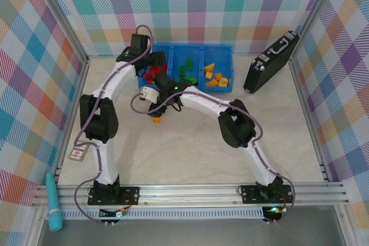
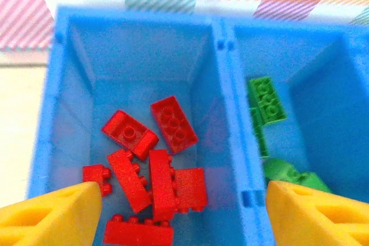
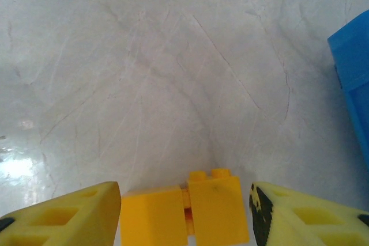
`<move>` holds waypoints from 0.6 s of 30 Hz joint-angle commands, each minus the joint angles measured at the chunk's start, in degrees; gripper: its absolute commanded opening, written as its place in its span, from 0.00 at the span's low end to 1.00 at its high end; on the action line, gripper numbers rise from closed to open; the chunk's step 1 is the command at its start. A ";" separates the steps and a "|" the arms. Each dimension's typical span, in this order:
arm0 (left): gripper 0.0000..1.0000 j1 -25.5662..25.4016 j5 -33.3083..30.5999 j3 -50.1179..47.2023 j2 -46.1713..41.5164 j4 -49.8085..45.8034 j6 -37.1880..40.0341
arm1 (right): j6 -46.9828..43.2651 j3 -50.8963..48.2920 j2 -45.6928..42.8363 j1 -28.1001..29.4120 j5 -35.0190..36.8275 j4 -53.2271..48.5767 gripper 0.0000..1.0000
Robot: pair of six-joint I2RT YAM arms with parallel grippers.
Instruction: Sort the legos into containers by color
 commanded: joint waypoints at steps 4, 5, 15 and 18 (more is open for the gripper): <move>0.77 0.42 -0.93 -2.57 -19.42 -3.10 1.15 | 1.77 9.37 7.46 0.45 4.34 -7.33 0.62; 0.78 0.42 -1.31 -3.16 -22.26 -4.09 1.15 | 1.87 10.69 8.78 0.45 5.26 -8.18 0.62; 0.81 0.42 -8.03 -8.63 -40.53 -11.61 3.99 | 2.74 16.89 14.17 -0.25 10.20 -14.44 0.61; 0.82 0.42 -9.49 -8.65 -42.69 -14.60 5.67 | 2.99 16.89 14.21 -0.90 10.14 -16.51 0.61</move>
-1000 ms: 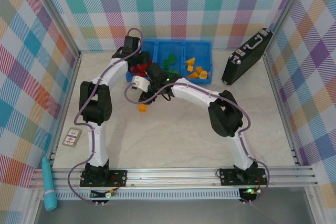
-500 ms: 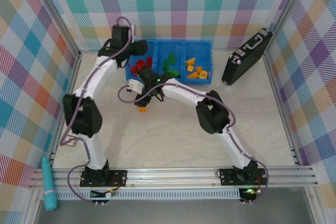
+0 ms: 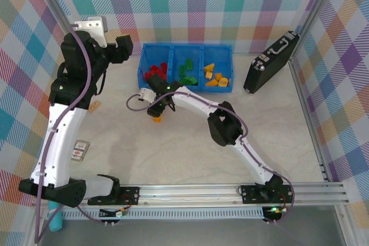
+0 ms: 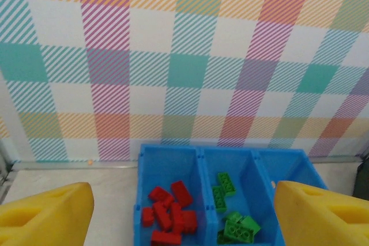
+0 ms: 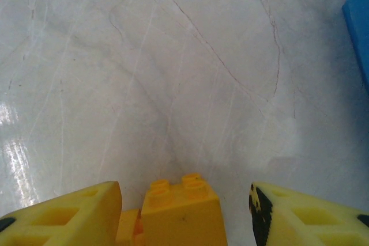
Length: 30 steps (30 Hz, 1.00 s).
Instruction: Sort the legos into containers by color
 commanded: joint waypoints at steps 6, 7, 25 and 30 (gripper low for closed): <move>0.84 0.47 -5.89 -0.74 -4.92 -10.67 5.57 | 1.68 -5.00 -1.06 -2.24 0.97 -6.80 0.50; 0.85 0.51 -6.26 -0.55 -5.51 -11.13 5.90 | 1.90 -5.80 -1.61 -2.40 0.55 -6.92 0.48; 0.88 0.51 -8.38 -1.21 -9.93 -13.53 8.07 | 6.71 -5.51 -7.70 -5.41 -6.80 -8.21 0.24; 0.88 0.54 -8.27 -3.86 -10.94 -12.99 7.99 | 9.85 -5.41 -13.71 -9.03 -8.76 -8.02 0.23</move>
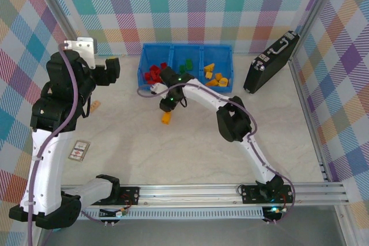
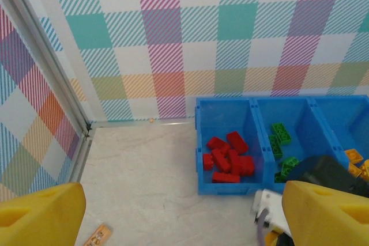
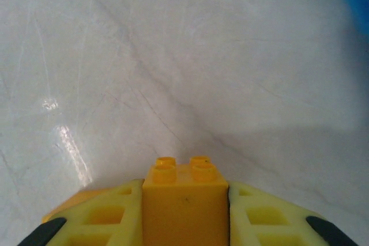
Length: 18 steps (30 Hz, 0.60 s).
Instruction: Sort the legos into containers by color
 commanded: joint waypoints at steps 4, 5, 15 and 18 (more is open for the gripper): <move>0.88 0.60 1.80 -5.77 -1.18 -1.16 -0.50 | 4.40 -0.82 -12.48 -5.91 -1.69 -0.99 0.23; 0.88 0.59 2.69 -7.40 -1.12 -1.73 -0.78 | 4.56 -1.07 -13.85 -6.79 -0.91 -0.80 0.23; 0.87 0.35 12.85 -23.92 -0.62 0.23 -7.88 | 6.56 0.15 -16.90 -18.49 9.36 3.27 0.24; 0.87 -0.17 13.92 -26.73 0.25 1.49 -9.48 | 6.78 1.74 -14.38 -20.57 10.88 3.98 0.24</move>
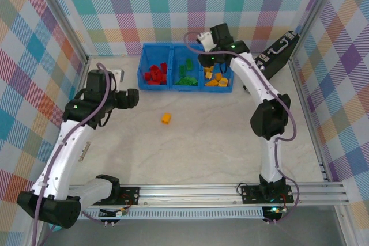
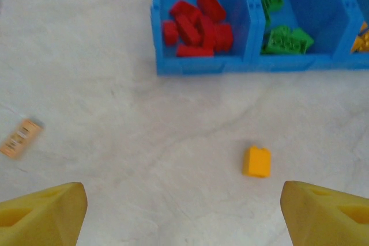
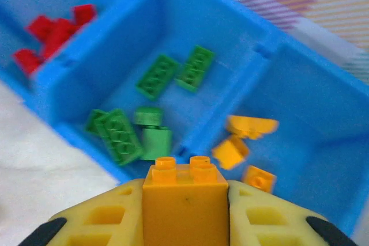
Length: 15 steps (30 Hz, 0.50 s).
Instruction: Sort the legos into containers by color
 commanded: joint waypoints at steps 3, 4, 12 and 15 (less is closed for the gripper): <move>0.87 -0.66 4.52 -3.04 1.08 2.27 -4.37 | 1.59 3.65 5.79 -2.25 3.80 1.60 0.24; 0.87 -0.87 4.97 -3.47 1.32 2.40 -4.80 | 1.74 4.18 6.64 -2.52 3.93 1.60 0.24; 0.86 -6.62 5.47 -13.12 6.27 10.55 -10.67 | 2.35 5.88 12.26 -3.45 3.76 2.47 0.26; 0.86 -8.97 3.66 -15.11 10.38 14.55 -11.88 | 2.33 6.28 13.21 -3.50 3.71 2.64 0.31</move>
